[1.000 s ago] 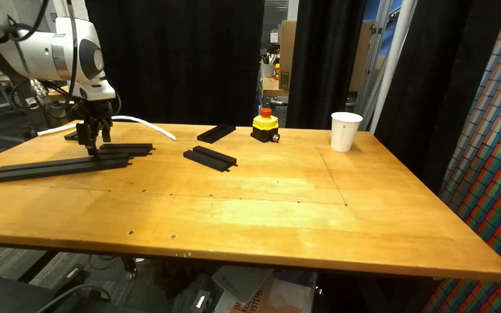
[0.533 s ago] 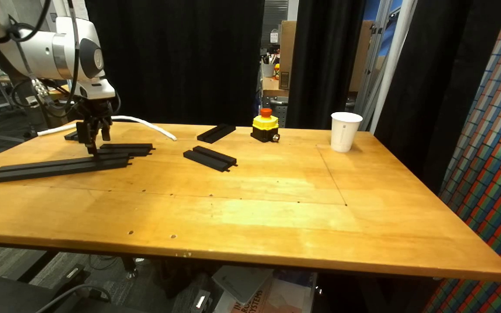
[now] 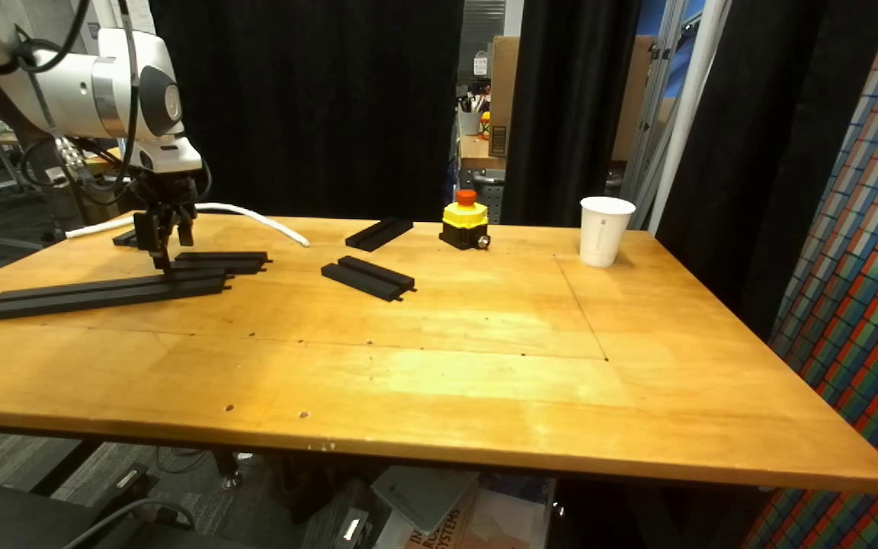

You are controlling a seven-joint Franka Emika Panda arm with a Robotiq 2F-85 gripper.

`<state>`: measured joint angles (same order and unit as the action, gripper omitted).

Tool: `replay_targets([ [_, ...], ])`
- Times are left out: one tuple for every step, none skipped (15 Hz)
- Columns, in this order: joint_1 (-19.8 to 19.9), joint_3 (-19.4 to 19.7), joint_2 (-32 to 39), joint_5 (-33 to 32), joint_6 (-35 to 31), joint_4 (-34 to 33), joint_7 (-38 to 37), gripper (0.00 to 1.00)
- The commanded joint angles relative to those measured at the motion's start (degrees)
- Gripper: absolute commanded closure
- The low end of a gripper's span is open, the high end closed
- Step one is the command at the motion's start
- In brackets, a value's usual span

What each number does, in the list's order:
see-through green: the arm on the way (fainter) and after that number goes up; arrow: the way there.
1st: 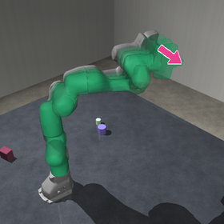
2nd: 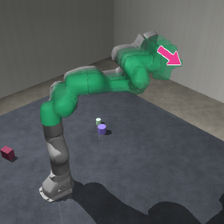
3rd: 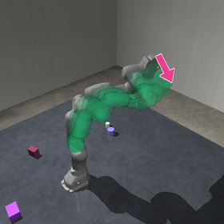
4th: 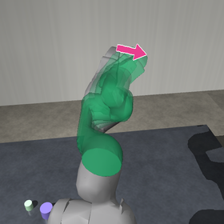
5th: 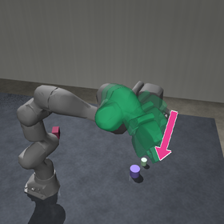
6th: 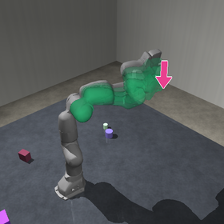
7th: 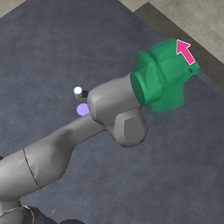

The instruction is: Connect the black pads together

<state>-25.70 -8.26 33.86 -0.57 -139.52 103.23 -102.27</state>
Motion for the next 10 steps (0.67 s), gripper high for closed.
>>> replay_targets([
  [-0.49,0.26,-0.51,1.00,1.63,-0.50,-0.48,0.00],
  [-0.33,0.19,-0.69,1.09,1.92,-0.36,-0.28,0.00],
  [-0.27,0.15,-0.64,1.14,1.88,-0.18,-0.22,0.00],
  [-0.29,0.17,-0.64,1.10,1.75,-0.01,-0.25,0.00],
  [-0.06,0.09,-0.68,1.27,1.63,0.20,0.00,0.00],
  [-0.04,0.11,-0.63,1.24,1.45,0.36,0.05,0.00],
  [0.04,0.18,-0.66,1.11,1.19,0.55,0.27,0.00],
  [0.13,0.22,-0.67,1.09,1.12,0.68,0.41,0.00],
  [0.12,0.22,-0.45,1.12,0.88,0.76,0.42,0.00],
  [0.29,0.16,-0.43,1.29,0.77,0.90,0.55,0.00],
])
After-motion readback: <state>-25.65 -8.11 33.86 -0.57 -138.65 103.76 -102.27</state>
